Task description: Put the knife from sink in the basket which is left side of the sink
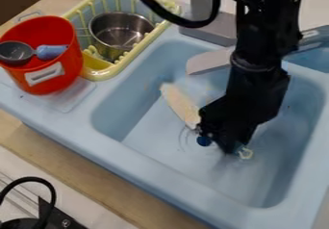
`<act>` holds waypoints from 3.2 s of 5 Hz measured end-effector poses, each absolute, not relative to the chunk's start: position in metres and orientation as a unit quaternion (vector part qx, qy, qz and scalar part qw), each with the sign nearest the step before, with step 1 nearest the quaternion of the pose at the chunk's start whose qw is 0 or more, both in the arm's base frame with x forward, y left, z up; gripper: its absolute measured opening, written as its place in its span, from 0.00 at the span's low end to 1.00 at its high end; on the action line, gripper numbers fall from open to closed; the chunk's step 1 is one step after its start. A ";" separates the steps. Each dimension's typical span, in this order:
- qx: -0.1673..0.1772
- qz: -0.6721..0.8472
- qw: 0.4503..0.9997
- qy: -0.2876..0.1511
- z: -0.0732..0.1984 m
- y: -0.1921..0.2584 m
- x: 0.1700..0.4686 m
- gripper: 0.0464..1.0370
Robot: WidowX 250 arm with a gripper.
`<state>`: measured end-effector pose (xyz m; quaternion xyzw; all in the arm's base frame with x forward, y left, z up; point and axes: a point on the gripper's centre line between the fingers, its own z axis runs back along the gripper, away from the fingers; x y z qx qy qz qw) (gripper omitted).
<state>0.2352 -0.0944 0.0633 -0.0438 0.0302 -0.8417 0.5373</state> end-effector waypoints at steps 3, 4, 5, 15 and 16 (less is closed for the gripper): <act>-0.093 -0.774 0.624 0.054 0.116 -0.112 0.205 0.18; -0.094 -0.737 0.667 0.062 0.131 -0.110 0.195 0.18; -0.087 -0.721 0.685 0.065 0.146 -0.107 0.194 0.18; -0.037 -0.783 0.619 0.044 0.133 0.049 0.286 0.18; -0.041 -0.770 0.634 0.053 0.135 0.064 0.270 0.18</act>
